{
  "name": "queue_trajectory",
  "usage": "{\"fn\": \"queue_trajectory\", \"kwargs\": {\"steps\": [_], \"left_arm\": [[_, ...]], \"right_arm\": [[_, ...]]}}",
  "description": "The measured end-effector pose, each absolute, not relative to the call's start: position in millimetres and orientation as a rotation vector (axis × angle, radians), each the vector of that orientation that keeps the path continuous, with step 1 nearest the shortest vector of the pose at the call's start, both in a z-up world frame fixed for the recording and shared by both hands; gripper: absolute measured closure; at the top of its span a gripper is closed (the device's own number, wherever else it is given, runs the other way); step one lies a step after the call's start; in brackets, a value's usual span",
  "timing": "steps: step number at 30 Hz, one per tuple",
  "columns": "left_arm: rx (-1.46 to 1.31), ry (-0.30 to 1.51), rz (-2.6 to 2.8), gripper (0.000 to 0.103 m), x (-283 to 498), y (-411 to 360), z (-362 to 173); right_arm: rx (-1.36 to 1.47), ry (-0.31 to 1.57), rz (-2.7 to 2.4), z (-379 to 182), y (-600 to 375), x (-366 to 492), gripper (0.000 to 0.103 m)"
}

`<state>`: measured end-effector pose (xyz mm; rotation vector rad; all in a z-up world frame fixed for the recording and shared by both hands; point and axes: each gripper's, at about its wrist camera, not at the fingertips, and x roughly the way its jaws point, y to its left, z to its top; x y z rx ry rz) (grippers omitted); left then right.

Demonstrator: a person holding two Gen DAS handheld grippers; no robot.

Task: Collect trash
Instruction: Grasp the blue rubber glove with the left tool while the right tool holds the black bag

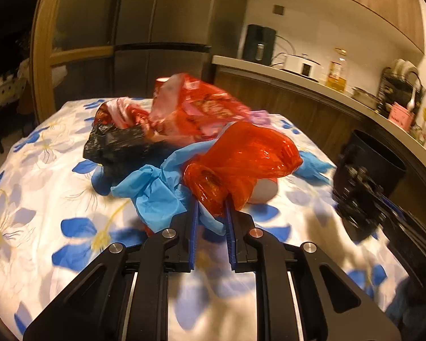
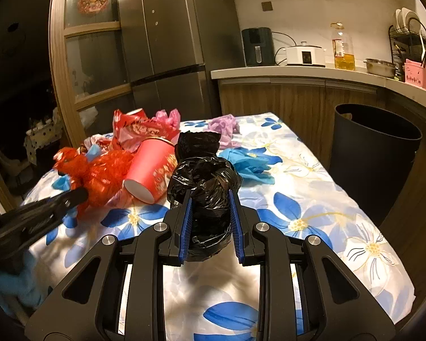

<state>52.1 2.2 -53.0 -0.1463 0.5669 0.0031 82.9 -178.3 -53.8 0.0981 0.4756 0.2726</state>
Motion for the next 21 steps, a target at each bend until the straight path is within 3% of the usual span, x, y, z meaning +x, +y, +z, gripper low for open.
{"fn": "queue_trajectory", "kwargs": {"steps": [10, 15, 17, 21], "left_arm": [[-0.143, 0.525, -0.073, 0.086, 24.8, -10.8, -35.4], [-0.539, 0.688, -0.269, 0.087, 57.7, 28.8, -58.1], [-0.56, 0.752, -0.275, 0.087, 69.8, 33.7, -68.6], [-0.6, 0.693, -0.39, 0.087, 68.4, 31.1, -50.5]], "right_arm": [[0.102, 0.463, 0.259, -46.8, -189.6, 76.6, 0.078], [0.1, 0.47, 0.257, -46.5, -190.3, 76.0, 0.078], [0.098, 0.479, 0.259, -47.5, -190.2, 76.8, 0.078], [0.093, 0.496, 0.253, -50.8, -190.6, 78.6, 0.078]]}}
